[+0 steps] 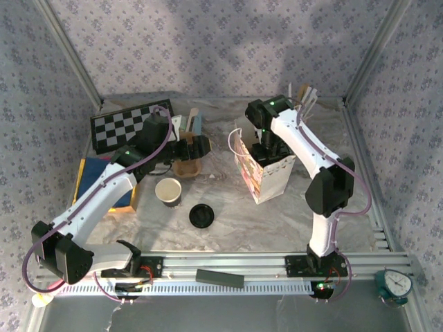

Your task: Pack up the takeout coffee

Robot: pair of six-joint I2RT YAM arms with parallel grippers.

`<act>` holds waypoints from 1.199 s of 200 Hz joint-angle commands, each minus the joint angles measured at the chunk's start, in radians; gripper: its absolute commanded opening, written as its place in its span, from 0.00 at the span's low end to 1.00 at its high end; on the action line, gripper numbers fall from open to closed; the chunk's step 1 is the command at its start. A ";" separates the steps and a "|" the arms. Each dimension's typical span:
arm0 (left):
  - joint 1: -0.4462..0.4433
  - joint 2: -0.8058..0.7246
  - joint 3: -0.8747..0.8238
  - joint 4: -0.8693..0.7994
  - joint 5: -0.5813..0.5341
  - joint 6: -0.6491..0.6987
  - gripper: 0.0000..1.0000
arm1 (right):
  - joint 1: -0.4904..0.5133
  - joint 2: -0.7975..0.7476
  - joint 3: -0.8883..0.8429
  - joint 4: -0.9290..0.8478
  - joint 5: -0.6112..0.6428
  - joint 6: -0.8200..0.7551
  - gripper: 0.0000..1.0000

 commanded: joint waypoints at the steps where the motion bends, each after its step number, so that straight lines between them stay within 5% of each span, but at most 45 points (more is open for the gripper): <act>1: 0.006 -0.009 0.006 0.018 0.020 -0.003 1.00 | -0.005 -0.048 -0.020 -0.110 -0.002 0.016 0.65; 240: 0.005 -0.030 -0.012 0.015 0.017 -0.014 1.00 | -0.012 -0.087 -0.111 -0.069 -0.007 0.021 0.65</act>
